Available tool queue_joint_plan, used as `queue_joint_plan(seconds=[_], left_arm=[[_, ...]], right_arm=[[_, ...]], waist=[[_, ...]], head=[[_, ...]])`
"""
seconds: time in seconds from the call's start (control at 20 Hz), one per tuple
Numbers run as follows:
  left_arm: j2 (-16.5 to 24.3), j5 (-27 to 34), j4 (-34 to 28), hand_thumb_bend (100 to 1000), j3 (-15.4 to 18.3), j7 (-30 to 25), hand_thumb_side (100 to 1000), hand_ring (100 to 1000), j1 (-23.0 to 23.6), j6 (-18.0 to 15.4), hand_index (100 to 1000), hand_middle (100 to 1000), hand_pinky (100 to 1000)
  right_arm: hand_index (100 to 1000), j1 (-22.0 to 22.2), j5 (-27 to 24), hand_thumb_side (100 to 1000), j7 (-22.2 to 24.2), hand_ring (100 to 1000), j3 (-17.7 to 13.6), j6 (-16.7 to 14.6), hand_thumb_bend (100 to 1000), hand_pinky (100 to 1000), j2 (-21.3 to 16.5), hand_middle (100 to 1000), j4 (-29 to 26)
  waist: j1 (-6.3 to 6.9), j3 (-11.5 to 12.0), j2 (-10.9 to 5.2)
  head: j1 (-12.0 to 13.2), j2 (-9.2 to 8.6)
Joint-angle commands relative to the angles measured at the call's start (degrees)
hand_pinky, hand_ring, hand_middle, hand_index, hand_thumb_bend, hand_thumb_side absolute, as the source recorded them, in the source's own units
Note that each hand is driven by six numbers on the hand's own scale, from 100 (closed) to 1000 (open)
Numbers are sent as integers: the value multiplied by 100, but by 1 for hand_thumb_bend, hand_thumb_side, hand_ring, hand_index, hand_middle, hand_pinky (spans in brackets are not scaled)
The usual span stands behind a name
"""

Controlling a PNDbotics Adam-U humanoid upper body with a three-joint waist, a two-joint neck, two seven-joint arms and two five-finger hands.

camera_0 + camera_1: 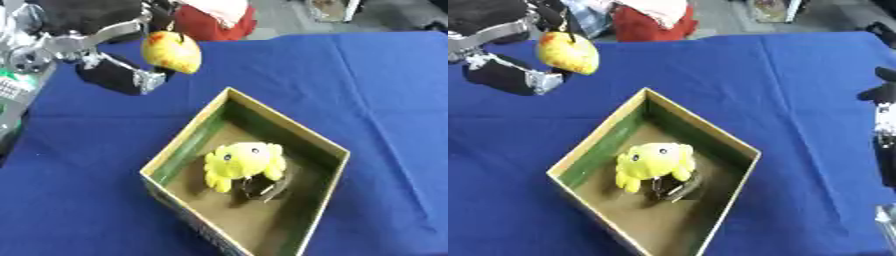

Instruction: Pick up objects on the table and place them in the box.

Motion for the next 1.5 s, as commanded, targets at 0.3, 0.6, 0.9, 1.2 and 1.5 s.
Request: queue_joint_plan(seconds=[0.3,0.6,0.9,1.2,1.5], left_arm=[[-546,-146,224,100,-287,-348,257,560,-115,-205,553,501,538],[-815,-375,523,100,-464,-522,252,558,-14,-309,551,500,534],[-1081,-582,899,100,-593,-592,247,552,94,-360,551,496,524],[-1248,-736,1233,100,-680,-542,244,547,168,-341,563,488,517],[-1366,-813,1383,100,-763,-540,244,544,197,-421,572,485,517]], right_arm=[[830,-58,-39,983,34,909,-15,-23,100,893,-164,532,-92],[829,-68,-10,984,36,910,-7,-3,100,893,-139,531,-92],[829,-78,13,984,40,910,2,9,100,893,-118,531,-92],[828,-79,25,984,46,911,4,23,100,894,-104,531,-92],[827,-84,29,984,57,911,7,32,100,894,-90,530,-92]], waist=[[6,0,-99],[23,-4,-67],[26,-11,-47],[32,5,-44],[26,8,-38]], head=[[0,-6],[-27,-21],[-31,-42],[-40,-60],[-50,-72]])
